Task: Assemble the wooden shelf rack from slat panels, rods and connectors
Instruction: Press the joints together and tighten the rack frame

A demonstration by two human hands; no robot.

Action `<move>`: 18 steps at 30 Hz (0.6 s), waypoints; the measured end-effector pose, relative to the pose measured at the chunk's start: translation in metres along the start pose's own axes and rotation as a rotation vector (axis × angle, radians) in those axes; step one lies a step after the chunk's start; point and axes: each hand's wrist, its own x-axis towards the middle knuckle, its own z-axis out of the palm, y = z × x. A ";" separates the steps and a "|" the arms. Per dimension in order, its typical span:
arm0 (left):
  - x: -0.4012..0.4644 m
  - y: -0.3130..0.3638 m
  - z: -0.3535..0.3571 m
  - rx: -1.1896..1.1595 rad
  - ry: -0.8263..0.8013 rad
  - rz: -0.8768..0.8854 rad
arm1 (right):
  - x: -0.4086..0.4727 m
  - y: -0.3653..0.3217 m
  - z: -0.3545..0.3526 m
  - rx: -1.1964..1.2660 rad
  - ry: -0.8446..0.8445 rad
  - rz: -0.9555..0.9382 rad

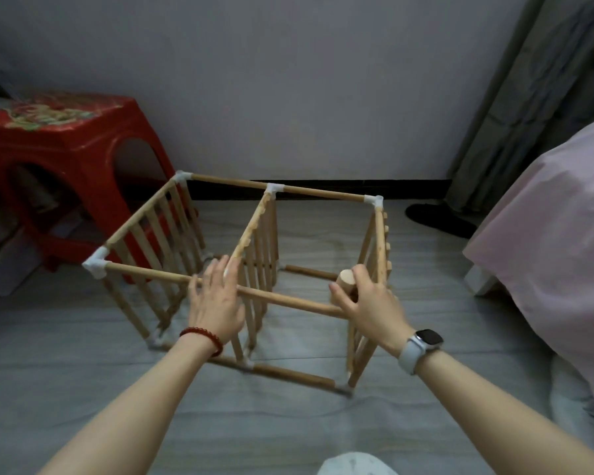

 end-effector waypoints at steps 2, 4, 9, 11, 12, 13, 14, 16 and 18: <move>0.009 -0.038 -0.006 0.079 -0.141 -0.124 | 0.002 -0.015 0.016 0.017 -0.091 -0.050; 0.015 -0.064 -0.013 0.096 -0.210 -0.140 | 0.008 -0.026 0.032 0.021 -0.148 -0.119; 0.017 -0.069 -0.025 0.149 -0.021 0.007 | 0.018 -0.041 0.045 -0.069 -0.231 -0.105; 0.009 -0.058 -0.023 0.174 0.020 0.061 | 0.025 -0.042 0.037 -0.087 -0.243 -0.080; 0.003 -0.050 -0.021 0.151 0.072 0.106 | 0.029 -0.043 0.031 -0.103 -0.244 -0.078; -0.003 -0.042 -0.017 0.108 0.125 0.148 | 0.035 -0.046 0.024 -0.116 -0.241 -0.079; -0.010 -0.031 -0.015 0.058 0.163 0.189 | 0.042 -0.049 0.014 -0.123 -0.232 -0.076; -0.019 -0.008 -0.006 -0.065 0.157 0.226 | 0.058 -0.063 -0.014 -0.083 -0.175 -0.101; -0.026 0.010 0.003 -0.187 0.104 0.240 | 0.069 -0.081 -0.038 0.098 0.036 -0.191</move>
